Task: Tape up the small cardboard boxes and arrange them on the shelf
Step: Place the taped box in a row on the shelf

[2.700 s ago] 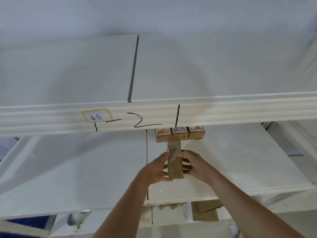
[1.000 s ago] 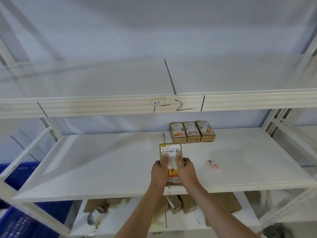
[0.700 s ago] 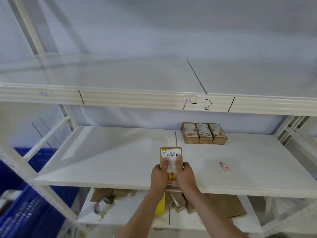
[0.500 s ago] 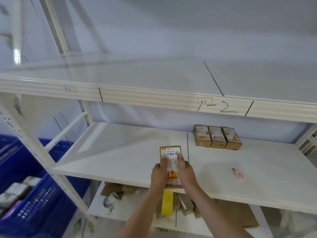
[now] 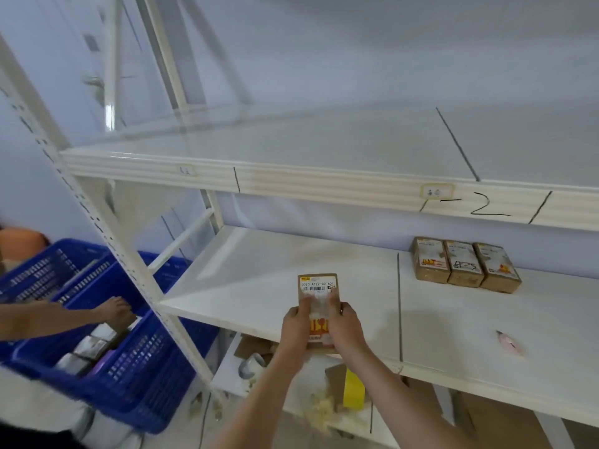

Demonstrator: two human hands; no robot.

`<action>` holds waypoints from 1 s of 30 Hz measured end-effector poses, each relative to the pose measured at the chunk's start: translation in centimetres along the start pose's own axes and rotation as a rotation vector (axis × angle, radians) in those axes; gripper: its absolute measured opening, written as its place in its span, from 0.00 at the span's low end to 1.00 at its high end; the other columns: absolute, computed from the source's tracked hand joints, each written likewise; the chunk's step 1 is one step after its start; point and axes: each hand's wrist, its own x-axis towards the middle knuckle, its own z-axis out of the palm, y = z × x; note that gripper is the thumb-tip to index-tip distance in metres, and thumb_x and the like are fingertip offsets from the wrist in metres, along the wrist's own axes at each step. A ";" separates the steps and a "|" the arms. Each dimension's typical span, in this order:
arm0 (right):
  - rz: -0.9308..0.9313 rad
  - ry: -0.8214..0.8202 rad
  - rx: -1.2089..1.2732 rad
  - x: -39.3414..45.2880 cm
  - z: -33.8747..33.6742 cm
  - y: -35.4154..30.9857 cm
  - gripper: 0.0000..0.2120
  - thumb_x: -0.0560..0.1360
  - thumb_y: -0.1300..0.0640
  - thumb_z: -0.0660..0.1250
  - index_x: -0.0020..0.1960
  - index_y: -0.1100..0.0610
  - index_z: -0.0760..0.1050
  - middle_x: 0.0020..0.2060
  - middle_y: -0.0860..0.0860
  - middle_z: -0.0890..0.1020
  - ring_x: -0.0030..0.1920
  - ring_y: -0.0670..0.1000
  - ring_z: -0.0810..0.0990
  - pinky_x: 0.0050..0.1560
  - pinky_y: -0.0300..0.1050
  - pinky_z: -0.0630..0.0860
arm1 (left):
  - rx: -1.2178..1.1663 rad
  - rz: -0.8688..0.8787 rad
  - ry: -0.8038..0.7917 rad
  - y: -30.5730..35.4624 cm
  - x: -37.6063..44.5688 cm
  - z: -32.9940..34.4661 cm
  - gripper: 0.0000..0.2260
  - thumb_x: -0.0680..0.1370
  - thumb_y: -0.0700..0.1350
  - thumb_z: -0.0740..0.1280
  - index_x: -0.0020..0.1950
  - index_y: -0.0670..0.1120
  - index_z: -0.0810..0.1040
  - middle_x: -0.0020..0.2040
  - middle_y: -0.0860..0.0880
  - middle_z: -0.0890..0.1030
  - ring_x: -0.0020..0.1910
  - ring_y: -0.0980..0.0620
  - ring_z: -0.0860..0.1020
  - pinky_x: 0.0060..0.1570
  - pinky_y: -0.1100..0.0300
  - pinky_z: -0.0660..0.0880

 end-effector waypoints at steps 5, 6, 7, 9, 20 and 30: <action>0.003 0.017 0.001 0.6 3.1 -0.8 0.28 0.81 0.33 0.53 0.58 0.55 0.76 0.47 0.52 0.85 0.44 0.51 0.86 0.44 0.52 0.85 | 0.014 0.003 -0.022 0.7 1.5 -2.7 0.21 0.84 0.59 0.58 0.56 0.43 0.81 0.42 0.44 0.87 0.38 0.48 0.86 0.31 0.60 0.78; 0.006 0.024 0.010 0.8 3.8 -1.2 0.27 0.81 0.33 0.53 0.58 0.55 0.76 0.47 0.52 0.85 0.44 0.51 0.86 0.43 0.51 0.85 | 0.021 0.011 -0.030 1.0 2.0 -3.4 0.21 0.84 0.59 0.58 0.56 0.43 0.81 0.42 0.45 0.87 0.38 0.49 0.86 0.31 0.60 0.77; 0.008 0.029 0.019 1.0 4.5 -1.5 0.27 0.81 0.34 0.53 0.58 0.56 0.76 0.48 0.52 0.85 0.44 0.51 0.86 0.43 0.50 0.85 | 0.028 0.016 -0.043 1.3 2.5 -4.1 0.21 0.84 0.59 0.57 0.56 0.44 0.81 0.42 0.45 0.87 0.38 0.49 0.86 0.32 0.60 0.77; 0.011 0.051 0.035 1.5 6.2 -2.4 0.27 0.82 0.34 0.53 0.59 0.56 0.76 0.48 0.53 0.84 0.45 0.52 0.86 0.42 0.50 0.85 | 0.041 0.018 -0.082 2.2 3.6 -5.8 0.20 0.84 0.58 0.57 0.56 0.46 0.81 0.41 0.47 0.87 0.38 0.50 0.86 0.32 0.61 0.77; 0.073 0.081 0.054 3.9 16.6 -5.6 0.30 0.80 0.31 0.51 0.60 0.55 0.75 0.51 0.53 0.84 0.50 0.54 0.85 0.53 0.55 0.83 | 0.053 0.026 -0.199 4.3 10.6 -16.4 0.16 0.84 0.55 0.62 0.63 0.46 0.78 0.46 0.50 0.87 0.43 0.52 0.86 0.36 0.62 0.79; 0.128 -0.114 -0.052 8.4 18.4 -7.1 0.31 0.81 0.32 0.53 0.71 0.55 0.68 0.59 0.53 0.82 0.55 0.54 0.84 0.53 0.51 0.82 | 0.075 0.044 -0.098 6.8 14.4 -17.8 0.18 0.82 0.56 0.64 0.67 0.47 0.75 0.45 0.49 0.87 0.40 0.53 0.86 0.34 0.62 0.80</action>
